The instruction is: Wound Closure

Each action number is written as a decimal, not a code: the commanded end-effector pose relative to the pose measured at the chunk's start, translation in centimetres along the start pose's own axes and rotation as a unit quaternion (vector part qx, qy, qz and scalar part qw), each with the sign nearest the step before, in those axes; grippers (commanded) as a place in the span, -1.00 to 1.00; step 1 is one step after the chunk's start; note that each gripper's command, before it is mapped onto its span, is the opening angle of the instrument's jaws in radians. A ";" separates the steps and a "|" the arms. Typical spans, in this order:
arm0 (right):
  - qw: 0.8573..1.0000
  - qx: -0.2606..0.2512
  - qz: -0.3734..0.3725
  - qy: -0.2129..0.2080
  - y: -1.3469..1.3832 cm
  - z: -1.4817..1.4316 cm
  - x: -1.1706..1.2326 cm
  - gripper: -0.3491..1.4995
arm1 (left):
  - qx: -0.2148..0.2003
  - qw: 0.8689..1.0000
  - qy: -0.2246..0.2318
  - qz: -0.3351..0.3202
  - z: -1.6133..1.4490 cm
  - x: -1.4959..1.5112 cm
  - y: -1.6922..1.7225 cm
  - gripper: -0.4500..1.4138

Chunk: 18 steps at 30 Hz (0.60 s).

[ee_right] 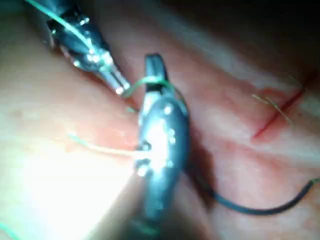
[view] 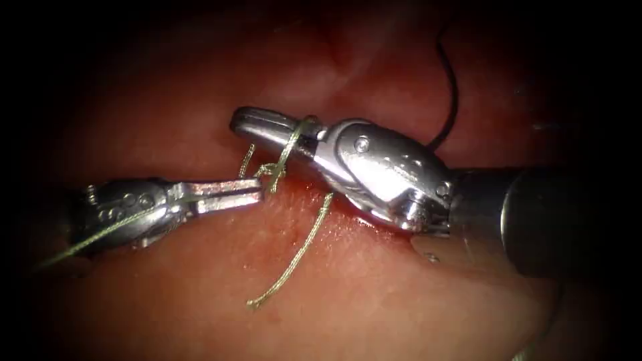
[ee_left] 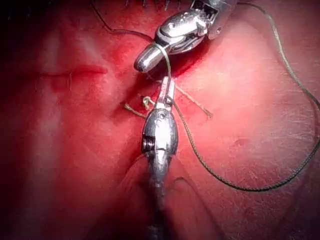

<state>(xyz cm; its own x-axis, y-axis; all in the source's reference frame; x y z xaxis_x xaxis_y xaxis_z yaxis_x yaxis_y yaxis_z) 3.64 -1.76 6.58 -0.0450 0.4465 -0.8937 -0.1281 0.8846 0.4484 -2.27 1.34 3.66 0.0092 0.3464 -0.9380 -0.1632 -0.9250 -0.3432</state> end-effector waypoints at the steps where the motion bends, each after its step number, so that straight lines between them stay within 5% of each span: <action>1: 1.000 0.018 0.000 0.004 0.00 0.08 -0.06 -1.00 | 0.000 1.000 0.001 -0.002 0.04 -0.07 -0.03 -1.00; 7: 0.994 0.106 -0.001 0.012 -0.08 0.09 -0.11 -1.00 | 0.001 1.000 0.000 -0.003 0.03 -0.22 -0.12 -1.00; 13: 0.970 0.238 -0.008 -0.052 -0.21 0.10 -0.21 -1.00 | 0.001 1.000 -0.006 0.000 0.09 -0.50 -0.20 -1.00; 15: 0.961 0.271 -0.013 -0.059 -0.23 0.07 -0.24 -0.62 | 0.000 1.000 -0.014 -0.001 0.10 -0.60 -0.20 -1.00; 18: 0.950 0.301 -0.014 -0.078 -0.22 0.06 -0.25 -0.54 | -0.003 1.000 -0.018 -0.003 0.10 -0.65 -0.19 -1.00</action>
<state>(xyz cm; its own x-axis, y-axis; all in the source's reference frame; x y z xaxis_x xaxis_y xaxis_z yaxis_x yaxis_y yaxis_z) 3.66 -2.08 6.66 0.1298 0.3803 -0.9157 0.4962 0.7746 0.3920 -2.31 1.31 4.30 -0.0272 0.3582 -0.9332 -0.1572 -0.9235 -0.3499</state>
